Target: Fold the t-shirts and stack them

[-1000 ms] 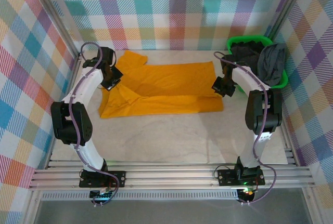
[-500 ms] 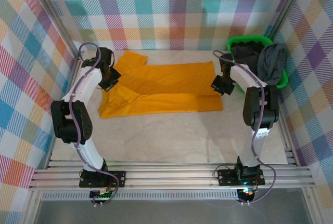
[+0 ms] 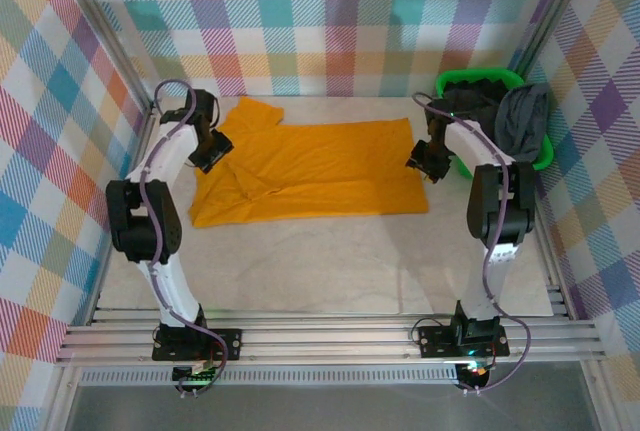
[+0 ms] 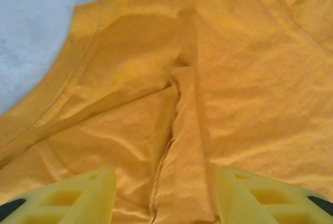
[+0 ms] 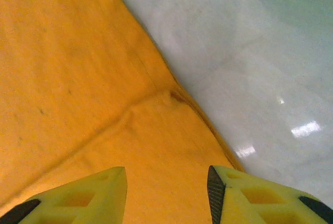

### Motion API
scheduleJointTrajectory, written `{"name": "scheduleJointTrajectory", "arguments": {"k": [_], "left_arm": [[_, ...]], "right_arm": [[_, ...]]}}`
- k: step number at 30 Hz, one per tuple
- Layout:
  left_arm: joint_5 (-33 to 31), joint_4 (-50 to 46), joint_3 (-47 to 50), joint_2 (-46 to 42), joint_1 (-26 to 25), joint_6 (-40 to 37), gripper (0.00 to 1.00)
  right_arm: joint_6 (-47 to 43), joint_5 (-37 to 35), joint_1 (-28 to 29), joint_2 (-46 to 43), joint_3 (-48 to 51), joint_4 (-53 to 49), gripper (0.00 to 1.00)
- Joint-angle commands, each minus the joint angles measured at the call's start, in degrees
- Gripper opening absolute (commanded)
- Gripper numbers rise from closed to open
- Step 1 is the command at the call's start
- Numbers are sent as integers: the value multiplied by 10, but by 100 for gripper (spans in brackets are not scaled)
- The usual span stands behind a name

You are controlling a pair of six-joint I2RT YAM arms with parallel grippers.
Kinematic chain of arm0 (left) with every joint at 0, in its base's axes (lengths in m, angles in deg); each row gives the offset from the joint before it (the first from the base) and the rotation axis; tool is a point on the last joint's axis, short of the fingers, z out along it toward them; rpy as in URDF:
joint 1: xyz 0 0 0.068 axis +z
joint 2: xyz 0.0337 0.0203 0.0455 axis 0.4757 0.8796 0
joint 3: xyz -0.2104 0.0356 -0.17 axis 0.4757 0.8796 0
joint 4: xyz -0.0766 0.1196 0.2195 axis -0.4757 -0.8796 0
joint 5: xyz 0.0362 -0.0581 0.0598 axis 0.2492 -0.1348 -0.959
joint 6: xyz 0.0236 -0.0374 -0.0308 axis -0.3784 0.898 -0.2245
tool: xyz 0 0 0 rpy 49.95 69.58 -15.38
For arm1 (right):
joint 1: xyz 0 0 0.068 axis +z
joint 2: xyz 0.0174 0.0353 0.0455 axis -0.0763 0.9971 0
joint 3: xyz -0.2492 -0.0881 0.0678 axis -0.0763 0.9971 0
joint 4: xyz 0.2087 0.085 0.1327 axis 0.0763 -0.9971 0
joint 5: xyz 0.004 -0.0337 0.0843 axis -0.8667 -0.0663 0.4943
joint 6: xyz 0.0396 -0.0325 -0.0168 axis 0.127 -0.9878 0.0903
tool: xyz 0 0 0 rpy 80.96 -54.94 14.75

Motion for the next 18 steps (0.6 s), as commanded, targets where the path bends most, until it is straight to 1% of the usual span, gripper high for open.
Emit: {"name": "scheduleJointTrajectory", "arguments": {"k": [1, 3, 5, 6, 8, 11, 14, 16, 18], "left_arm": [[2, -4, 101, -104, 6, 21, 46], [25, 29, 181, -139, 6, 42, 31], [46, 51, 234, -142, 7, 58, 21], [58, 63, 249, -134, 9, 66, 18], [69, 84, 259, -113, 12, 77, 15], [64, 102, 248, -71, 16, 83, 14], [37, 93, 234, -32, 16, 82, 12], [16, 82, 243, -25, 17, 86, 10], [7, 83, 272, -38, 17, 93, 9]], "right_arm": [[-12, 25, 9, -80, 76, 18, 46], [-14, 50, 18, -101, 129, 52, 42], [-18, 65, 28, -102, 156, 72, 38], [-19, 71, 31, -97, 164, 78, 36], [-19, 80, 34, -81, 168, 88, 34], [-22, 70, 35, -53, 164, 93, 31], [-30, 56, 35, -19, 152, 77, 30], [-34, 40, 35, -10, 153, 60, 31], [-38, 35, 35, -14, 165, 48, 32]]}}
